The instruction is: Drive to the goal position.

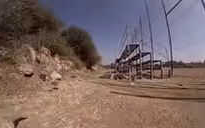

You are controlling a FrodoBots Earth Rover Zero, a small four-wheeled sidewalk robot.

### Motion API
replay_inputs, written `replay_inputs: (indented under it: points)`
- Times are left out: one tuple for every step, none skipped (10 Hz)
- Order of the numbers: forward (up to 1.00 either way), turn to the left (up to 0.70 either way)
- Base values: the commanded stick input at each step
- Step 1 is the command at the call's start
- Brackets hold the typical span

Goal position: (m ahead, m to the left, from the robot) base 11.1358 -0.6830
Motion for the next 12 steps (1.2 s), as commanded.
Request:
replay_inputs:
  points:
    - [0.50, 0.00]
    - [0.50, 0.00]
    - [0.50, 0.00]
    - [0.50, 0.00]
    - [0.50, 0.00]
    - [0.50, 0.00]
    - [0.50, 0.00]
    - [0.50, 0.00]
    - [0.50, 0.00]
    - [0.50, 0.00]
    - [0.50, 0.00]
    - [0.50, 0.00]
